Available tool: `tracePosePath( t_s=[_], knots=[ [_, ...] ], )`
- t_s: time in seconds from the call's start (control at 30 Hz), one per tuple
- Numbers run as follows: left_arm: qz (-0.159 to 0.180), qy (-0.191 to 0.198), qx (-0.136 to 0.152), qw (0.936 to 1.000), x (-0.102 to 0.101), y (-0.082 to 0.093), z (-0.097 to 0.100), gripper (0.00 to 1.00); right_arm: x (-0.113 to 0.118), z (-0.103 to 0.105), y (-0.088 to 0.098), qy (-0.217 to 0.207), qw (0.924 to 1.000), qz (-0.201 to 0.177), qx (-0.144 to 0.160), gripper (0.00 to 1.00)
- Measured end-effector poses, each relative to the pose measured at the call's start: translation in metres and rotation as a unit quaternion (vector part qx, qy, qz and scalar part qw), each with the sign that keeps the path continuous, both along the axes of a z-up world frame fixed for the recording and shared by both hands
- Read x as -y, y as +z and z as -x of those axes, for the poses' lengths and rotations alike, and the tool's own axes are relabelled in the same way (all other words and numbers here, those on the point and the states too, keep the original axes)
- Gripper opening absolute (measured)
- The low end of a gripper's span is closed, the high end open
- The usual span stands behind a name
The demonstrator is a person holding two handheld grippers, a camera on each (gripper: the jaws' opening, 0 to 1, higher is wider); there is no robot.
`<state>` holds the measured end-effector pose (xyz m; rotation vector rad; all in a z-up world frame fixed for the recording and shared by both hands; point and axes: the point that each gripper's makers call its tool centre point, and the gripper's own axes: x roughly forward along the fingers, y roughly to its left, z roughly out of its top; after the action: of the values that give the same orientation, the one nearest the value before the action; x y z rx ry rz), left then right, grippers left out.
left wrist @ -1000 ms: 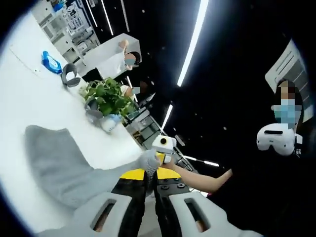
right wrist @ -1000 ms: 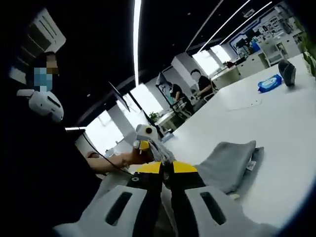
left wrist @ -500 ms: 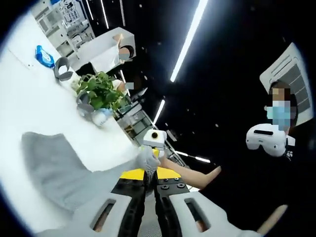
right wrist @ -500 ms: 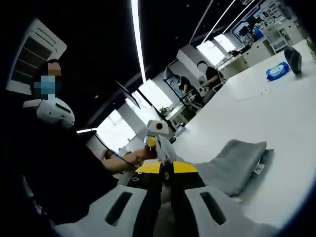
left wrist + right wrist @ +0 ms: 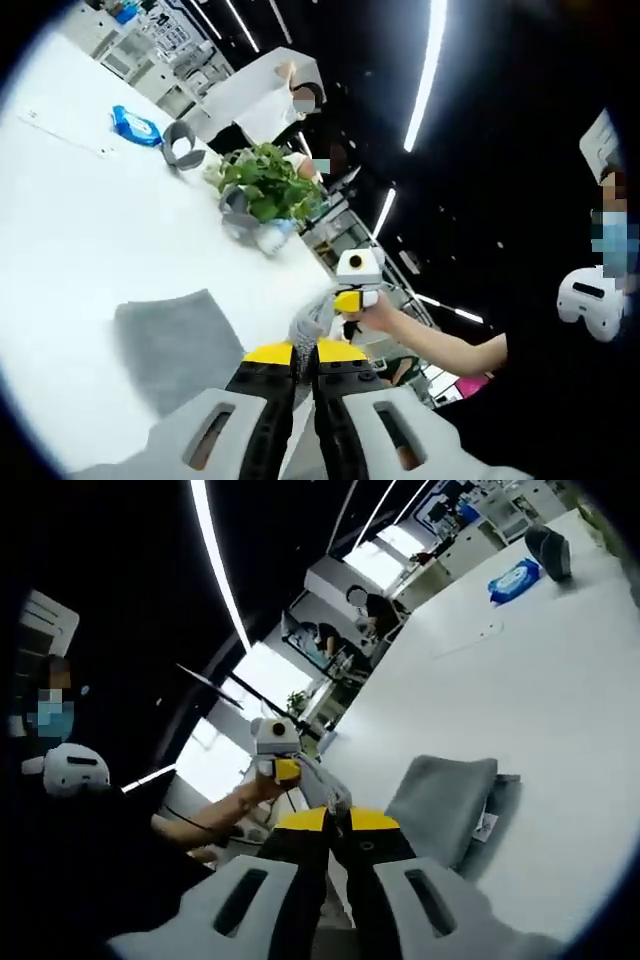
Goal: Fold the towel on the table until its edges align and the towel forms a compact rectangular stack.
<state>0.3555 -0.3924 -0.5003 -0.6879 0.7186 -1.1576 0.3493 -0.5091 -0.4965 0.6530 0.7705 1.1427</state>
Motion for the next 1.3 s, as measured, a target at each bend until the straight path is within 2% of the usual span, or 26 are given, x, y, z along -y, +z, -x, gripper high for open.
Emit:
tracePosePath(
  t_s=[0.1,0.17,0.27,0.33,0.4,0.5,0.53,0.6,0.67,0.73,0.8,0.83,0.87,0.9,0.93,0.97,1.0,1.03,1.1,1.13,1.17,1.23,1.27,1.3],
  knots=[
    [-0.019,0.018,-0.013,0.9996,-0.002,-0.016,-0.016,0.05,0.002,-0.021,-0.021,-0.008,0.9993,0.012,-0.035,0.03],
    [-0.025,0.035,-0.062,0.9971,-0.004,-0.036,-0.029,0.05,0.003,-0.031,-0.038,-0.016,0.9977,0.028,-0.06,0.03],
    [-0.057,0.039,-0.072,0.995,-0.004,-0.058,-0.038,0.05,0.005,-0.043,-0.061,-0.024,0.9947,0.053,-0.085,0.03],
    [-0.076,0.048,-0.07,0.9934,-0.004,-0.07,-0.045,0.05,0.005,-0.047,-0.073,-0.028,0.9932,0.069,-0.09,0.03],
    [-0.104,0.066,-0.079,0.9893,-0.007,-0.086,-0.051,0.05,0.005,-0.054,-0.086,-0.042,0.9915,0.092,-0.082,0.03],
    [-0.153,0.083,-0.071,0.9822,-0.012,-0.107,-0.06,0.05,0.003,-0.064,-0.101,-0.06,0.9884,0.127,-0.058,0.03],
    [-0.165,0.089,-0.059,0.9804,-0.013,-0.11,-0.062,0.05,0.003,-0.067,-0.108,-0.06,0.9856,0.155,-0.029,0.03],
    [-0.186,0.099,-0.03,0.9772,-0.013,-0.111,-0.067,0.05,0.002,-0.071,-0.113,-0.068,0.9797,0.188,0.012,0.03],
    [-0.216,0.097,0.025,0.9712,-0.012,-0.112,-0.07,0.05,0.004,-0.074,-0.117,-0.072,0.973,0.214,0.047,0.03],
    [-0.252,0.084,0.06,0.9623,-0.01,-0.118,-0.068,0.05,0.004,-0.073,-0.119,-0.07,0.967,0.235,0.07,0.03],
    [-0.294,0.071,0.117,0.946,-0.01,-0.126,-0.068,0.05,0.005,-0.073,-0.125,-0.067,0.9523,0.276,0.113,0.03],
    [-0.309,0.067,0.136,0.939,-0.009,-0.129,-0.068,0.06,0.005,-0.073,-0.129,-0.06,0.9402,0.303,0.143,0.03],
    [-0.329,0.057,0.159,0.9291,-0.008,-0.133,-0.067,0.06,0.006,-0.073,-0.133,-0.048,0.9277,0.33,0.168,0.04],
    [-0.337,0.058,0.179,0.9227,-0.007,-0.133,-0.068,0.07,0.006,-0.073,-0.136,-0.029,0.9064,0.365,0.211,0.04],
    [-0.345,0.057,0.198,0.9155,-0.007,-0.134,-0.069,0.07,0.005,-0.073,-0.138,-0.015,0.8888,0.388,0.243,0.04],
    [-0.356,0.056,0.211,0.9087,-0.008,-0.135,-0.07,0.09,0.003,-0.071,-0.14,0.002,0.8758,0.405,0.263,0.04],
    [-0.375,0.068,0.243,0.8922,-0.013,-0.132,-0.075,0.13,0.001,-0.07,-0.141,0.016,0.8583,0.425,0.288,0.05],
    [-0.389,0.073,0.264,0.8797,-0.016,-0.131,-0.078,0.17,0.002,-0.072,-0.14,0.015,0.8468,0.438,0.302,0.05],
    [-0.397,0.078,0.268,0.8744,-0.018,-0.132,-0.078,0.23,0.001,-0.074,-0.139,0.026,0.8256,0.462,0.323,0.07],
    [-0.401,0.083,0.268,0.8718,-0.02,-0.131,-0.079,0.25,0.002,-0.074,-0.139,0.027,0.8194,0.47,0.327,0.08],
    [-0.41,0.092,0.274,0.8649,-0.023,-0.13,-0.081,0.28,0.003,-0.076,-0.138,0.024,0.8154,0.473,0.333,0.09],
    [-0.413,0.093,0.28,0.8613,-0.023,-0.13,-0.081,0.3,0.005,-0.077,-0.138,0.013,0.8195,0.471,0.327,0.11],
    [-0.415,0.094,0.286,0.8586,-0.023,-0.129,-0.081,0.31,0.006,-0.078,-0.138,0.004,0.8239,0.467,0.321,0.11],
    [-0.418,0.097,0.292,0.8546,-0.024,-0.128,-0.08,0.32,0.009,-0.078,-0.139,-0.017,0.8359,0.457,0.303,0.12]
  ],
)
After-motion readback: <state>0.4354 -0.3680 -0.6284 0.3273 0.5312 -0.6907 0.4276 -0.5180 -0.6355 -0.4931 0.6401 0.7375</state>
